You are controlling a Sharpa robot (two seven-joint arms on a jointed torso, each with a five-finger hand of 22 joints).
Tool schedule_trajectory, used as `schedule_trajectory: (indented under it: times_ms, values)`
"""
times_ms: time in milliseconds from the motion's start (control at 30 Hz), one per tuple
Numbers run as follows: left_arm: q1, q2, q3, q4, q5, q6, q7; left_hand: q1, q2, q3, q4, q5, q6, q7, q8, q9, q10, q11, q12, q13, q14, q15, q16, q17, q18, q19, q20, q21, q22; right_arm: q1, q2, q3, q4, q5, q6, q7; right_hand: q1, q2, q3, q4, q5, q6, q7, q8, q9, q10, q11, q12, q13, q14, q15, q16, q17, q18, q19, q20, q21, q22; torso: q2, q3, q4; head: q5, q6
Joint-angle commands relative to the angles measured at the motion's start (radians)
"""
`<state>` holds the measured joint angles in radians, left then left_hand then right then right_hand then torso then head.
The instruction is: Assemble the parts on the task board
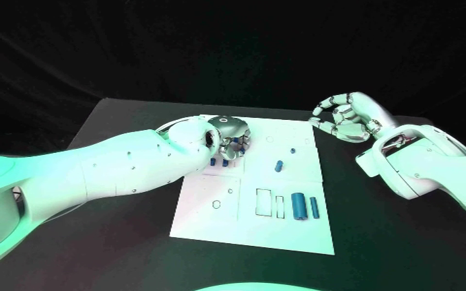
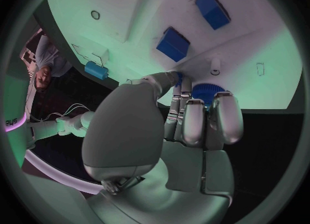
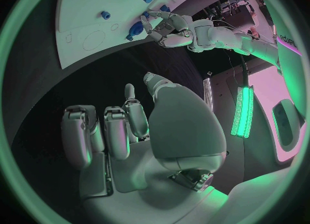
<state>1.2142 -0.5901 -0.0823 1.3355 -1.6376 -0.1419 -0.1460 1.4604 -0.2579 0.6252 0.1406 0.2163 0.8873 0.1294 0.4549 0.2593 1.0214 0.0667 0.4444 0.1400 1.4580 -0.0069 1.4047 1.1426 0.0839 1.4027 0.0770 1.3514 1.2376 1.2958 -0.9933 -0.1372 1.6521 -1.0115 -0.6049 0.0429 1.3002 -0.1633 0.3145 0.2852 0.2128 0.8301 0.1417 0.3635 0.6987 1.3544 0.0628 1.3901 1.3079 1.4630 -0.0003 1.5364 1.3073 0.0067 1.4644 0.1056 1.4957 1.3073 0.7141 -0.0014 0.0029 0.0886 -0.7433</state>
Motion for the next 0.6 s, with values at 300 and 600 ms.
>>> schedule_trajectory:
  times_ms: [300,600]
  values:
    - [-0.009,-0.009,0.003,0.015,0.029,-0.031,0.022,-0.018,-0.001,0.003,-0.003,-0.005,0.010,0.001,-0.010,0.001,0.016,0.000,-0.018,-0.005,0.000,-0.003,0.003,-0.005,-0.009,0.007,0.001,0.008,0.003,-0.001,-0.001,0.000,0.000,-0.012,-0.004,0.009,0.001,0.002,0.003,0.000,0.004,-0.001,0.000,0.000,0.001,0.012,0.000,0.007,0.042,0.079,-0.007,-0.006,0.149,0.016,0.052,-0.005,-0.003,0.202,0.000,0.0004,-0.0003,0.000,0.008]
    - [-0.009,-0.030,0.021,0.043,0.042,-0.051,0.021,-0.023,-0.003,0.002,-0.004,-0.005,0.013,0.003,-0.013,0.002,0.022,0.001,-0.025,-0.007,0.000,-0.002,0.003,-0.007,-0.009,0.008,0.002,0.010,0.006,-0.001,0.000,0.000,-0.003,-0.012,-0.007,0.010,0.001,0.002,0.003,0.000,0.004,-0.001,0.000,0.000,0.001,0.012,0.000,0.007,0.042,0.079,-0.007,-0.006,0.149,0.016,0.052,-0.005,-0.003,0.202,-0.001,0.0004,0.0003,0.000,0.013]
